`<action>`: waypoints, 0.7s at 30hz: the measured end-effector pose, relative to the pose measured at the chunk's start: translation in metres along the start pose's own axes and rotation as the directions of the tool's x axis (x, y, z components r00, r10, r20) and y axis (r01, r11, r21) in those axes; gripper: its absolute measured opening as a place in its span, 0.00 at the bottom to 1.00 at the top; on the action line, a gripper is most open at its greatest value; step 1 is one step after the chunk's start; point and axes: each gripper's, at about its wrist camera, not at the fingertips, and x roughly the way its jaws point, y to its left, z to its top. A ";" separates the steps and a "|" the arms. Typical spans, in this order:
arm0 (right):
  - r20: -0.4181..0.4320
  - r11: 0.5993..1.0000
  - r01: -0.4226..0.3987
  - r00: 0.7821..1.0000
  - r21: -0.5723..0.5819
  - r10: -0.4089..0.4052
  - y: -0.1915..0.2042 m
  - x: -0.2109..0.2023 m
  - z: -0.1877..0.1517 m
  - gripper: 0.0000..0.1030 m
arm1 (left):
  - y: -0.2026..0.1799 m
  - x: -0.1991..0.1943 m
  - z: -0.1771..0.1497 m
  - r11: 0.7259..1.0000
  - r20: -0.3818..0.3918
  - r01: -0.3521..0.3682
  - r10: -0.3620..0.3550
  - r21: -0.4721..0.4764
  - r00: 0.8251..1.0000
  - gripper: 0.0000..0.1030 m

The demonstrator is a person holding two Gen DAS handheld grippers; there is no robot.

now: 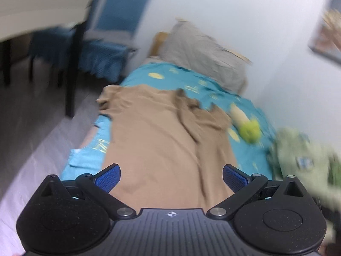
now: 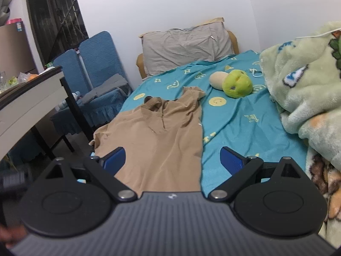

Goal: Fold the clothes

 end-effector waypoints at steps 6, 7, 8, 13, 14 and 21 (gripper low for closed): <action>-0.019 0.999 0.039 0.999 0.031 -0.039 -0.002 0.014 -0.002 0.94 | 0.067 0.076 0.057 0.959 -0.021 -0.050 0.045 -0.278 0.999 0.98; -0.027 0.998 0.044 0.999 0.039 -0.043 -0.003 0.018 -0.003 0.94 | 0.078 0.088 0.067 0.945 -0.026 -0.058 0.052 -0.323 0.998 0.98; -0.036 0.998 0.049 0.998 0.039 -0.047 -0.005 0.022 -0.002 0.94 | 0.089 0.101 0.077 0.928 -0.031 -0.066 0.059 -0.367 0.998 0.98; -0.047 0.992 0.101 0.994 0.080 -0.097 -0.019 0.046 0.006 0.94 | 0.131 0.170 0.105 0.884 -0.038 -0.075 0.065 -0.462 0.997 0.97; -0.052 0.990 0.108 0.993 0.095 -0.103 -0.023 0.053 0.008 0.94 | 0.137 0.183 0.106 0.884 -0.034 -0.071 0.062 -0.461 0.997 0.97; -0.107 0.985 0.133 0.987 0.110 -0.121 -0.031 0.107 0.011 0.94 | 0.167 0.255 0.104 0.870 -0.043 -0.038 0.020 -0.491 0.999 0.69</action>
